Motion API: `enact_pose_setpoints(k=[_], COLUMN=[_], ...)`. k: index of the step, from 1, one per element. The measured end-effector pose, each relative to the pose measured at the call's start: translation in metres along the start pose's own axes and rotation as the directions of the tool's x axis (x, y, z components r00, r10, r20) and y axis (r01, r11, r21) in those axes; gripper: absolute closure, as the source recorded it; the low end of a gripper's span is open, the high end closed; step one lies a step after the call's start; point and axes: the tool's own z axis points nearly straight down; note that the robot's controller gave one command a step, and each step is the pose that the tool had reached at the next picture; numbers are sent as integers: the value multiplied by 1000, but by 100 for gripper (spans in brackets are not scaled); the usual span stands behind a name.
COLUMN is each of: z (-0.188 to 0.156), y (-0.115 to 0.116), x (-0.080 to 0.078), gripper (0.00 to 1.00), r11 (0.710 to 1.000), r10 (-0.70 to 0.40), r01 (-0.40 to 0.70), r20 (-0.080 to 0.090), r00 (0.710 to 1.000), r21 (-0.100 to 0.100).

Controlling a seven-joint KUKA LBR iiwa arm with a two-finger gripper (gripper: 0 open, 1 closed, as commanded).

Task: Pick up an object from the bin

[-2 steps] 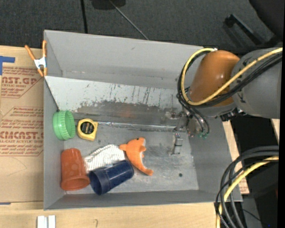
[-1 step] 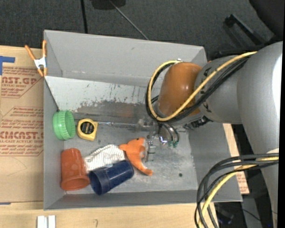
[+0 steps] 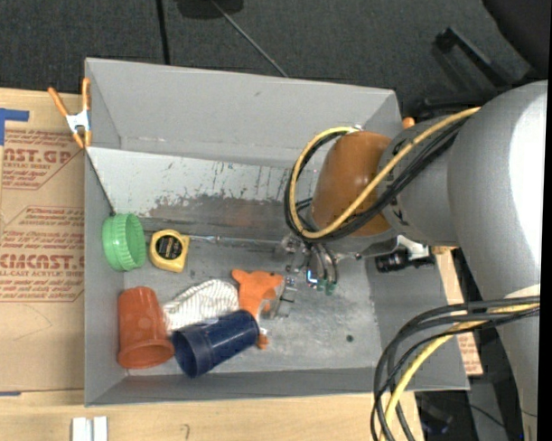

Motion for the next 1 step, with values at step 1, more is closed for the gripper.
enact_pose_setpoints(k=[1], z=[2], y=[-23], x=[-3], gripper=[0], r11=[995], r10=[100], r01=[-100], r20=[1], r00=[995], r21=[3])
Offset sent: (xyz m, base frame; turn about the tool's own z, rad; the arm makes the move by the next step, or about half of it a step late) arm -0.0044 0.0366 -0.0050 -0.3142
